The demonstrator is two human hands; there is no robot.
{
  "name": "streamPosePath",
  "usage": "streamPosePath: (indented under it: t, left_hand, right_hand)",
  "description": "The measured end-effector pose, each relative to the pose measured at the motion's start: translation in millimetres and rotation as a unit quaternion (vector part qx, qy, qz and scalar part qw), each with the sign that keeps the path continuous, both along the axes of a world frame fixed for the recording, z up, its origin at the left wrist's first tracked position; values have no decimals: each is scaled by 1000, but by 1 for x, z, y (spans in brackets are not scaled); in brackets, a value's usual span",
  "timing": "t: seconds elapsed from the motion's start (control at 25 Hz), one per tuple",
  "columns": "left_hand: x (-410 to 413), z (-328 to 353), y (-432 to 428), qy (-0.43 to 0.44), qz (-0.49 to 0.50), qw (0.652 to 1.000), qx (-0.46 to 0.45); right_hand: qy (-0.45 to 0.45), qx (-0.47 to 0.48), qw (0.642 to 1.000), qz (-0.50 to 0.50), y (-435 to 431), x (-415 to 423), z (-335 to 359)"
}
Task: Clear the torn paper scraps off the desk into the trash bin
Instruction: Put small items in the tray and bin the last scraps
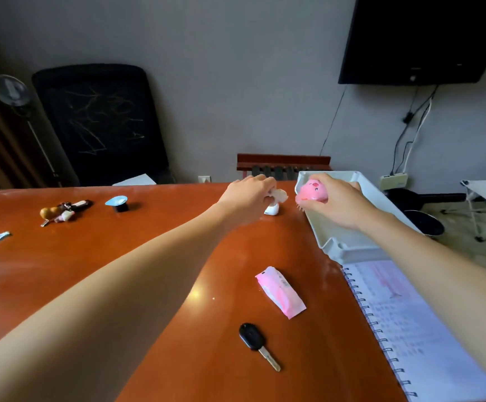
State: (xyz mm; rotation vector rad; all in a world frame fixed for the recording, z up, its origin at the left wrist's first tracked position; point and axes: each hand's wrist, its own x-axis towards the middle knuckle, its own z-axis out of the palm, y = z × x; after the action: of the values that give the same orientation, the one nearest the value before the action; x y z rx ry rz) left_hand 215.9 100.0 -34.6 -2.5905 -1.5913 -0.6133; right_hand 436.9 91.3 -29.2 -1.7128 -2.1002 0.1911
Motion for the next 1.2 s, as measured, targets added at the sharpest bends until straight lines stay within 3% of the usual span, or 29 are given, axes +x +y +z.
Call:
streamPosePath:
  t: [0.52,0.72,0.88,1.04,1.2]
  left_hand:
    - [111,-41,76,62,-64,996,1]
    - [122,-51,86,158,-52,982,86]
    - [132,-51,89,173,-41,976,124]
    - [132,-57,90,176,-70,978,85]
    - [130,-55,85,110,-81,991,-8]
  right_hand:
    - [80,-95,992,-25,51,85,-53]
    - [57,-106,992,26,72,90,-60]
    - [48,-105,992,42,82,94,-57]
    - [13,-70,996,58,86,99,-56]
    - [8,-53,997,49,84,100,-58]
